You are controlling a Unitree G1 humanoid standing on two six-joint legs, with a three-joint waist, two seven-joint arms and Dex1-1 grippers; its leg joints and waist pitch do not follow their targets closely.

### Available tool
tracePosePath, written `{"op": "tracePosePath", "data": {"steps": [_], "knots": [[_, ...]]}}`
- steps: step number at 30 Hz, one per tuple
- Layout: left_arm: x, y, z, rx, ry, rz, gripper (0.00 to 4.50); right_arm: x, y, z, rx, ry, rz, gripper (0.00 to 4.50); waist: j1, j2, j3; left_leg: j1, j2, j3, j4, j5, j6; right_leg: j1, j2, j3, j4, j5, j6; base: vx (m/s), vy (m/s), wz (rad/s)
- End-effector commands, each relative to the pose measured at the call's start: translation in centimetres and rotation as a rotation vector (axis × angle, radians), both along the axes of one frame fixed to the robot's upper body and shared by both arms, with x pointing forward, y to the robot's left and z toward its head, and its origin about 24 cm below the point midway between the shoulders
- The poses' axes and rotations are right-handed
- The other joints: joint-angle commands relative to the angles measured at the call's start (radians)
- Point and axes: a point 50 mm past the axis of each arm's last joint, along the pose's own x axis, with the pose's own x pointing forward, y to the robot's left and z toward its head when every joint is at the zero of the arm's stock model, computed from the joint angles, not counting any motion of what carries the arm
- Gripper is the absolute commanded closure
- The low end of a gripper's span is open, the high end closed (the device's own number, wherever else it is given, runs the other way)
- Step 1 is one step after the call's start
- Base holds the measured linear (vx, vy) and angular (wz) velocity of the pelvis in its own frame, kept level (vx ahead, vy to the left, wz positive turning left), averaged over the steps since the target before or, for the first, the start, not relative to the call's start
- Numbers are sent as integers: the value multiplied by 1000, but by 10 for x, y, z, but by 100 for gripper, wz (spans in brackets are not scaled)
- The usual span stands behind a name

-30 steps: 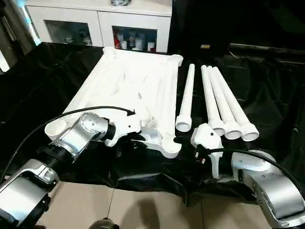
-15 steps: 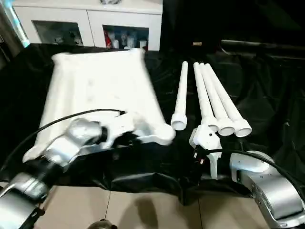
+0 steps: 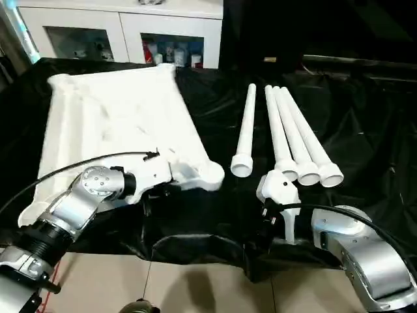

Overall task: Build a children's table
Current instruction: Pick table leg

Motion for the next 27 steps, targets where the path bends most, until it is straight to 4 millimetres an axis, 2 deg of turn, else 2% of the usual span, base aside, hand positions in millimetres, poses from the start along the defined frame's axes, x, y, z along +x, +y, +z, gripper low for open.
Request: {"op": "tracePosePath", "data": {"steps": [1, 2, 6, 8, 10, 11, 12, 13, 14, 15, 16, 17, 19, 20, 21, 22, 24, 25, 26, 27], "knots": [[9, 8, 27, -42, -109, 27, 363, -1, 4, 5, 17, -18, 6, 0, 6, -6, -61, 17, 61, -23, -71, -76, 46, 46, -87, 36, -71, 154, -238, 0, 0, 0], [7, 9, 31, -61, -116, 23, 363, -1, 5, 7, 26, -24, 3, 0, 6, 1, -61, 18, 62, -25, -72, -81, 41, 44, -88, 36, -70, 147, -241, 0, 0, 0], [-2, 11, 45, -141, -123, -6, 329, 4, 7, 17, 86, -59, -34, 0, 7, -1, -61, 19, 64, -25, -74, -77, 36, 44, -87, 36, -67, 154, -247, 0, 0, 0], [-6, 13, 49, -163, -143, -2, 316, 13, 8, 24, 102, -80, -100, 0, 6, -1, -60, 18, 62, -23, -74, -71, 36, 41, -84, 35, -66, 151, -249, 0, 0, 0], [-11, 13, 57, -229, -135, 11, 307, 34, 8, 32, 89, -108, -259, 0, 2, -1, -59, 20, 59, -23, -78, -69, 18, 39, -84, 35, -67, 115, -246, 0, 0, 0], [-14, 13, 60, -267, -120, 23, 297, 48, 9, 37, 97, -100, -350, 0, -7, 1, -59, 25, 54, -20, -78, -80, -5, 33, -80, 34, -69, 68, -252, 0, 0, 0], [-14, 14, 61, -278, -114, 30, 285, 54, 9, 39, 105, -103, -386, 0, -10, 1, -57, 24, 55, -19, -79, -86, -14, 35, -80, 35, -70, 53, -252, 0, 0, 0], [-15, 14, 62, -287, -107, 38, 277, 59, 10, 41, 116, -106, -416, 0, -9, 2, -57, 23, 54, -18, -79, -89, -20, 34, -81, 36, -72, 40, -250, 0, 0, 0], [-18, 16, 62, -286, -95, 52, 274, 73, 9, 43, 141, -97, -505, 0, -8, 2, -56, 25, 56, -17, -81, -106, -31, 33, -79, 37, -76, 19, -238, 0, 0, 0], [-20, 16, 62, -287, -87, 57, 269, 82, 8, 43, 149, -93, -560, 0, -14, 3, -57, 28, 54, -17, -80, -108, -42, 30, -81, 38, -71, 18, -242, 0, 0, 0], [-21, 16, 62, -287, -80, 61, 257, 88, 8, 44, 153, -86, -600, 0, -21, 1, -54, 19, 49, -16, -87, -110, -47, 35, -79, 36, -76, -3, -235, 0, 0, 0], [-24, 15, 61, -296, -73, 67, 242, 100, 6, 41, 153, -52, -674, 0, -17, -4, -57, 29, 52, -13, -85, -114, -62, 30, -79, 36, -78, -15, -229, 0, 0, 0], [-28, 12, 58, -305, -71, 69, 230, 117, 2, 35, 112, -6, -776, 0, -19, 0, -55, 24, 50, -12, -87, -108, -71, 33, -76, 36, -78, -17, -222, 0, 0, 0], [-29, 11, 57, -307, -70, 68, 230, 122, 2, 33, 97, 6, -799, 0, -23, -1, -58, 24, 49, -11, -85, -97, -76, 32, -76, 37, -73, 7, -225, 0, 0, 0], [-32, 8, 57, -312, -62, 66, 224, 130, 2, 31, 81, 19, -836, 0, -16, -3, -62, 25, 48, -8, -82, -76, -74, 33, -74, 37, -73, 41, -216, 0, 0, 0], [-33, 6, 57, -313, -58, 63, 211, 132, 3, 31, 76, 21, -845, 0, -19, -3, -62, 24, 48, -7, -81, -67, -72, 34, -74, 38, -70, 65, -218, 0, 0, 0], [-36, 2, 56, -314, -40, 52, 195, 141, 4, 29, 62, 32, -876, 0, -17, -5, -65, 18, 46, -6, -79, -18, -60, 41, -71, 34, -64, 139, -215, 0, 0, 0], [-39, 0, 54, -312, -30, 47, 188, 148, 4, 28, 70, 46, -907, 0, -16, -9, -68, 20, 47, -3, -75, -8, -54, 40, -72, 35, -62, 164, -215, 0, 0, 0], [-39, -1, 54, -311, -27, 47, 170, 151, 4, 28, 72, 52, -915, 0, -19, -8, -69, 15, 44, -4, -74, 11, -44, 44, -70, 34, -57, 197, -220, 0, 0, 0], [-41, -2, 52, -308, -19, 48, 158, 156, 5, 28, 78, 69, -932, 0, -19, -7, -71, 17, 45, -1, -71, 16, -36, 42, -71, 34, -55, 216, -224, 0, 0, 0]]}}
